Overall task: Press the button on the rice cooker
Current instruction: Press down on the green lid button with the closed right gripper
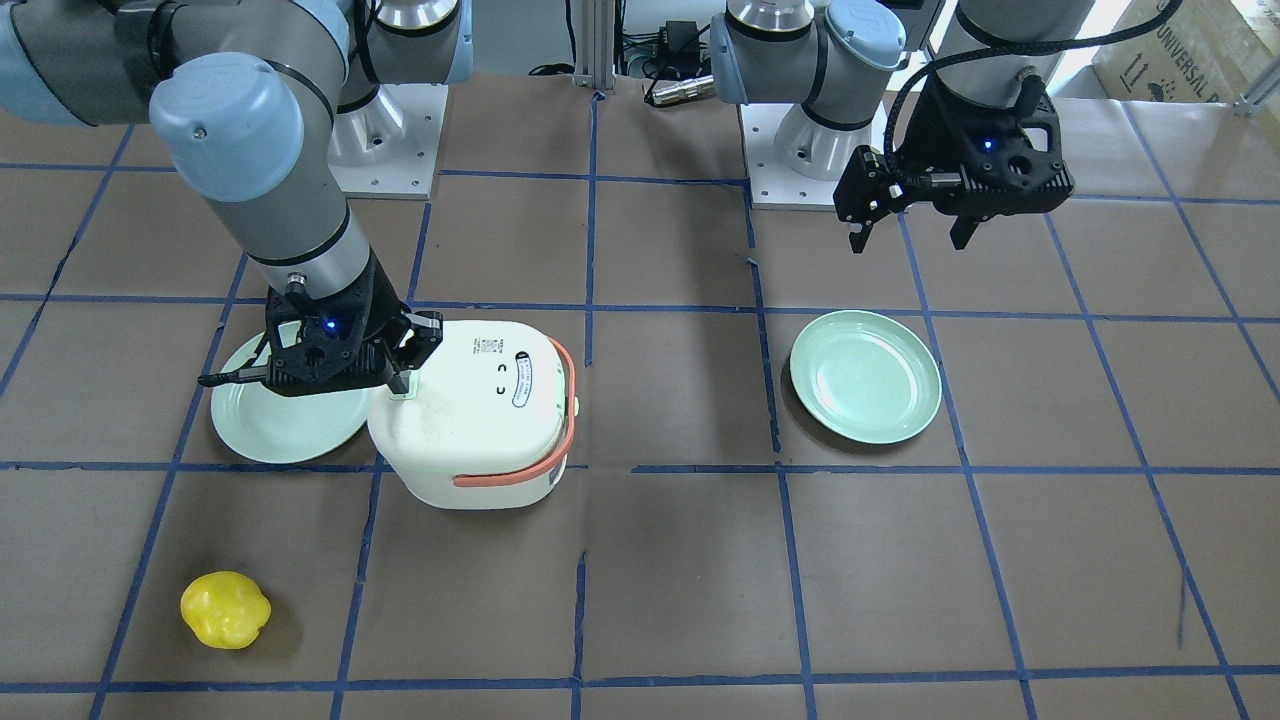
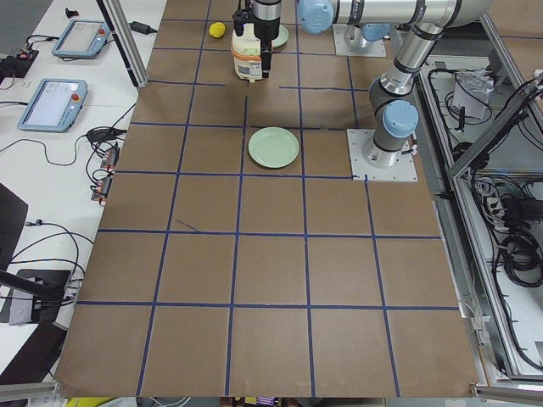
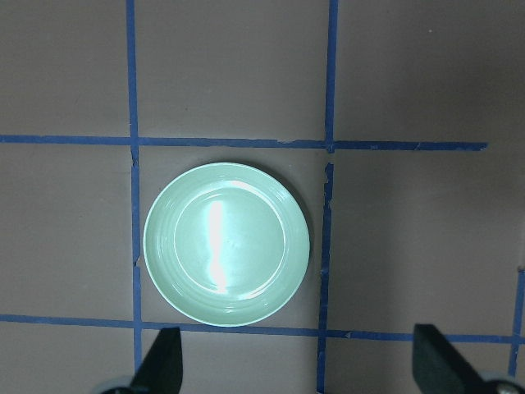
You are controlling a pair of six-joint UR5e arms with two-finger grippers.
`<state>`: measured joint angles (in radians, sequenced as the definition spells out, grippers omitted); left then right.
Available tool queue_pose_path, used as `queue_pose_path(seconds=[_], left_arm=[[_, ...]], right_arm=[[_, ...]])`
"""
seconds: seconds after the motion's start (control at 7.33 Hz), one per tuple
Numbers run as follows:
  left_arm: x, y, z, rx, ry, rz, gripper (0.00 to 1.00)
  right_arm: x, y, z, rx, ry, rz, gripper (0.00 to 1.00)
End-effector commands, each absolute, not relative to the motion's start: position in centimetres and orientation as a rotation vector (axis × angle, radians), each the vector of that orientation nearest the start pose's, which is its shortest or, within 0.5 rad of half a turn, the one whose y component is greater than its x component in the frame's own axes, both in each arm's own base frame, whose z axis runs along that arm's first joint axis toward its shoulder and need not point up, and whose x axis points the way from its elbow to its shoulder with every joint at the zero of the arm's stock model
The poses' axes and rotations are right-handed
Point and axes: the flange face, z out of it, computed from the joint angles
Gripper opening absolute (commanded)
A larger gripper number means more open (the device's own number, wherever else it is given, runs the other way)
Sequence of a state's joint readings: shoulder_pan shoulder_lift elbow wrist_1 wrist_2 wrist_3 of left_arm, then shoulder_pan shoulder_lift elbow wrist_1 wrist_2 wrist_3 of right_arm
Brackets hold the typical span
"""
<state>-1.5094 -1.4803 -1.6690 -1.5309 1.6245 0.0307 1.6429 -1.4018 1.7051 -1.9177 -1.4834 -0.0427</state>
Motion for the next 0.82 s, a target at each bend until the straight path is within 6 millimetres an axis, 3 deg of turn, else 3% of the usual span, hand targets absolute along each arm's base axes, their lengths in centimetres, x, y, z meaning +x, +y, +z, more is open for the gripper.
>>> queue_pose_path(seconds=[0.0, 0.68], left_arm=[[-9.97, -46.36, 48.66, -0.049, 3.086, -0.046, 1.00], [-9.97, -46.36, 48.66, -0.049, 3.086, -0.046, 1.00]], right_arm=[[18.13, -53.96, 36.89, -0.179, 3.047, -0.078, 0.06], [18.16, -54.07, 36.06, -0.179, 3.045, -0.089, 0.06]])
